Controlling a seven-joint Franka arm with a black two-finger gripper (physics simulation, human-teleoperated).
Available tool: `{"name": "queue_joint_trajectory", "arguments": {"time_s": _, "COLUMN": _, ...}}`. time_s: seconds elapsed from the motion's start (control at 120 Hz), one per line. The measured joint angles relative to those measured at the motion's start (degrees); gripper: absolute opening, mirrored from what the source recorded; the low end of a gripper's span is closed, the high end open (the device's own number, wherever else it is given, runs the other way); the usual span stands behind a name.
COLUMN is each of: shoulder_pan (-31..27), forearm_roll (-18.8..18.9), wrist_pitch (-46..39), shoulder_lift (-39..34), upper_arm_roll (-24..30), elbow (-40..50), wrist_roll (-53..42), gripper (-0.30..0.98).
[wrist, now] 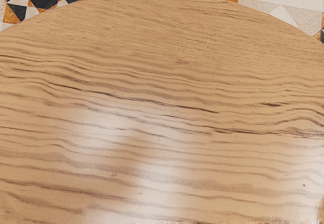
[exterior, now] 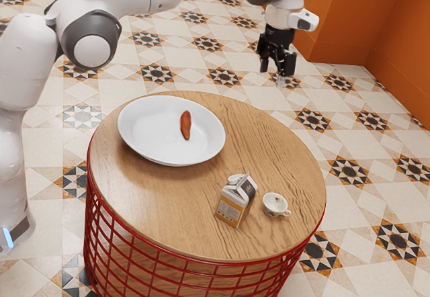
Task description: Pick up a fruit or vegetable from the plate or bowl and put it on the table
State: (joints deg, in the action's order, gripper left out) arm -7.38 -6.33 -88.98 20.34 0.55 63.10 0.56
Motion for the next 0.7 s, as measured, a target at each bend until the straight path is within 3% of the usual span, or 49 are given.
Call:
{"name": "queue_joint_trajectory", "arguments": {"time_s": 0.158, "shoulder_pan": 0.1, "forearm_roll": -0.3, "wrist_pitch": 0.3, "shoulder_lift": -0.2, "upper_arm_roll": 0.0, "elbow": 0.0, "wrist_roll": -2.2, "gripper": 0.69}}
{"name": "queue_joint_trajectory", "arguments": {"time_s": 0.342, "shoulder_pan": 0.7, "forearm_roll": 4.3, "wrist_pitch": 0.8, "shoulder_lift": -2.2, "upper_arm_roll": 0.7, "elbow": 0.0, "wrist_roll": -2.9, "gripper": 0.69}}
{"name": "queue_joint_trajectory", "arguments": {"time_s": 0.525, "shoulder_pan": 0.4, "forearm_roll": 4.8, "wrist_pitch": 0.7, "shoulder_lift": -1.6, "upper_arm_roll": 0.4, "elbow": 0.4, "wrist_roll": -0.1, "gripper": 0.69}}
{"name": "queue_joint_trajectory", "arguments": {"time_s": 0.592, "shoulder_pan": 0.2, "forearm_roll": 3.0, "wrist_pitch": 0.7, "shoulder_lift": -1.4, "upper_arm_roll": -1.1, "elbow": 0.6, "wrist_roll": 3.1, "gripper": 0.69}}
{"name": "queue_joint_trajectory", "arguments": {"time_s": 0.7, "shoulder_pan": 0.0, "forearm_roll": -4.5, "wrist_pitch": 0.6, "shoulder_lift": -0.3, "upper_arm_roll": -5.5, "elbow": 0.9, "wrist_roll": 10.9, "gripper": 0.69}}
